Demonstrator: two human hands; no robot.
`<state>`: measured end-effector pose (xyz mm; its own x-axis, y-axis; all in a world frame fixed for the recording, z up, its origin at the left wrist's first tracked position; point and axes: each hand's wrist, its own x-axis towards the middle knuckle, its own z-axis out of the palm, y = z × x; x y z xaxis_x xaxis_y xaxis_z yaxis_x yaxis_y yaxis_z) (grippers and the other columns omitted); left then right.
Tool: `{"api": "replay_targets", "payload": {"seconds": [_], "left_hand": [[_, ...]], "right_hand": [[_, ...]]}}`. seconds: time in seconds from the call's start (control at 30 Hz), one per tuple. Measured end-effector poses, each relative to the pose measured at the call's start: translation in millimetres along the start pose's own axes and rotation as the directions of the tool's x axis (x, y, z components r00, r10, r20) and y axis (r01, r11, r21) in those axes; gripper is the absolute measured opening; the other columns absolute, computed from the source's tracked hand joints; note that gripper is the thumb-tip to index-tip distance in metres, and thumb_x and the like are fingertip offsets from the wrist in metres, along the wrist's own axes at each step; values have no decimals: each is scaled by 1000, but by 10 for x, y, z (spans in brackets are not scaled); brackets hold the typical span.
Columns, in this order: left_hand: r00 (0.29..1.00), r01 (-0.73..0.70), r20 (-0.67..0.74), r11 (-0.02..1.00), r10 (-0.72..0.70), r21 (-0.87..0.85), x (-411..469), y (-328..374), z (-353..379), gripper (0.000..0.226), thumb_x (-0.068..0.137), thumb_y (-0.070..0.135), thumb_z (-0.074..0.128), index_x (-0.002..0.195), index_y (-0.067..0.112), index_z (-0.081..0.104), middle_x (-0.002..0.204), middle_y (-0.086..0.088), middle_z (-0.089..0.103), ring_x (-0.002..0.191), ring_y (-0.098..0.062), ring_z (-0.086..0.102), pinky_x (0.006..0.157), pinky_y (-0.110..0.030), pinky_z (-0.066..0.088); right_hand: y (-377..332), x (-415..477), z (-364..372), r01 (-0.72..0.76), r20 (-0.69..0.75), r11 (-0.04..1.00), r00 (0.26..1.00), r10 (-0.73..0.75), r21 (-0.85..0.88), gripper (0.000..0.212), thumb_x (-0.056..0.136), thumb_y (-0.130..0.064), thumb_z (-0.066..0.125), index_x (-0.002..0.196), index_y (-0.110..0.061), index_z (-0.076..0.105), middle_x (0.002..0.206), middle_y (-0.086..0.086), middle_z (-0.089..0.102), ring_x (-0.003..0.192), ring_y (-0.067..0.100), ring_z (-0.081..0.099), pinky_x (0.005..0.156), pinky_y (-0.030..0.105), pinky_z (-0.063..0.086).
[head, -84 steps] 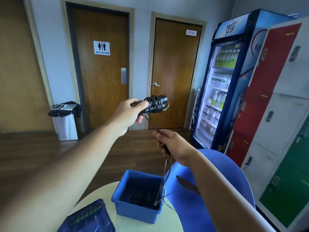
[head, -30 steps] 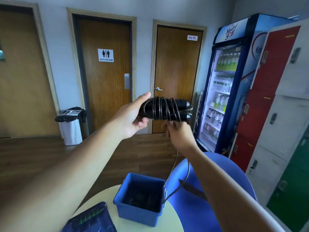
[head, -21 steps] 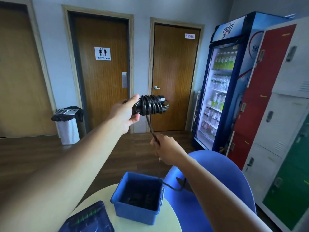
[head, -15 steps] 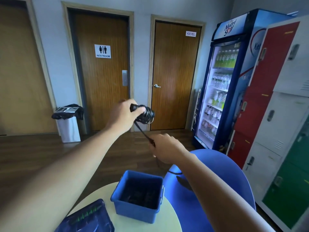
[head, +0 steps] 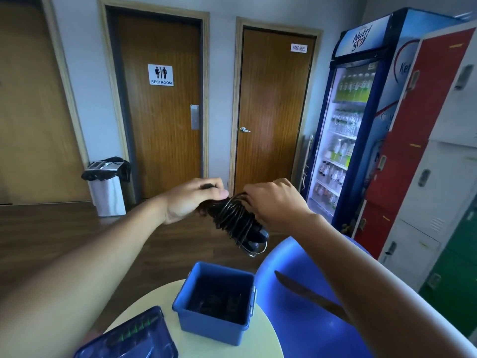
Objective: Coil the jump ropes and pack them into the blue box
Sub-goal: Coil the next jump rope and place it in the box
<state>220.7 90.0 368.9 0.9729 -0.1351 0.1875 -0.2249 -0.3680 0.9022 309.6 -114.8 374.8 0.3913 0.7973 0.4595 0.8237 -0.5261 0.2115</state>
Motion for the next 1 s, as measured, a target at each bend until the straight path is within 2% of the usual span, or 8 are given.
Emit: {"api": "replay_targets", "payload": {"seconds": [0.1, 0.23, 0.3, 0.5, 0.57, 0.73, 0.87, 1.0], "left_hand": [[997, -70, -24, 995, 68, -69, 11, 79, -1, 31, 80, 34, 62, 77, 5, 54, 76, -9, 49, 70, -15, 49, 63, -26, 38], [979, -162, -152, 974, 138, -161, 26, 120, 4, 28, 72, 30, 62, 81, 5, 55, 90, -12, 52, 79, -19, 51, 70, -34, 38], [971, -178, -196, 964, 139, -199, 33, 106, 35, 21, 70, 31, 63, 81, 14, 56, 92, -9, 54, 80, -16, 54, 72, -33, 42], [947, -175, -318, 891, 37, -419, 24, 3, 152, 19, 80, 20, 59, 98, 16, 55, 94, -7, 60, 84, -20, 59, 76, -36, 48], [942, -126, -335, 923, -3, -362, 17, -28, 118, 26, 83, 25, 65, 105, 17, 55, 97, -6, 62, 88, -19, 61, 75, -34, 48], [915, 61, -399, 998, -61, -13, -47, -108, -2, 25, 91, 39, 68, 104, 20, 57, 97, 3, 59, 91, -13, 54, 78, -29, 43], [847, 206, -532, 928, -10, 312, -15, -89, 46, 22, 93, 46, 63, 88, 24, 67, 97, 2, 70, 95, -13, 60, 76, -30, 42], [836, 311, -548, 828, -6, 466, -74, 62, 110, 31, 101, 38, 55, 108, 14, 74, 110, -3, 72, 100, -17, 63, 75, -27, 42]], "right_hand": [[1, 74, 87, -79, 136, 874, 991, 15, 479, 30, 106, -35, 37, 99, -18, 60, 91, 2, 70, 85, 22, 64, 77, 38, 48], [-73, 65, 273, -224, 220, 417, 974, 58, 881, 40, 101, -45, 49, 94, -11, 68, 82, 0, 68, 77, 11, 60, 77, 35, 47], [-154, 13, 364, -236, 222, 219, 971, 88, 947, 48, 94, -55, 52, 94, -12, 72, 86, 3, 70, 81, 14, 63, 79, 38, 50], [-346, -21, 489, -267, 283, -106, 939, 194, 958, 76, 84, -67, 60, 99, 6, 69, 88, 19, 67, 83, 27, 59, 78, 43, 42], [-357, -16, 487, -274, 313, -180, 917, 248, 945, 76, 81, -65, 65, 98, 10, 69, 88, 22, 69, 82, 29, 62, 80, 43, 44], [-357, -66, 573, -258, 267, -79, 878, 398, 963, 45, 87, -47, 70, 93, -2, 77, 83, 9, 76, 74, 16, 66, 72, 31, 50], [-401, -95, 693, -274, 205, 69, 844, 496, 959, 26, 95, -34, 65, 90, -12, 78, 78, -1, 77, 75, 13, 71, 74, 33, 56], [-470, -111, 800, -304, 170, 173, 829, 533, 937, 19, 95, -31, 65, 95, -18, 78, 79, -4, 76, 72, 9, 68, 72, 35, 55]]}}
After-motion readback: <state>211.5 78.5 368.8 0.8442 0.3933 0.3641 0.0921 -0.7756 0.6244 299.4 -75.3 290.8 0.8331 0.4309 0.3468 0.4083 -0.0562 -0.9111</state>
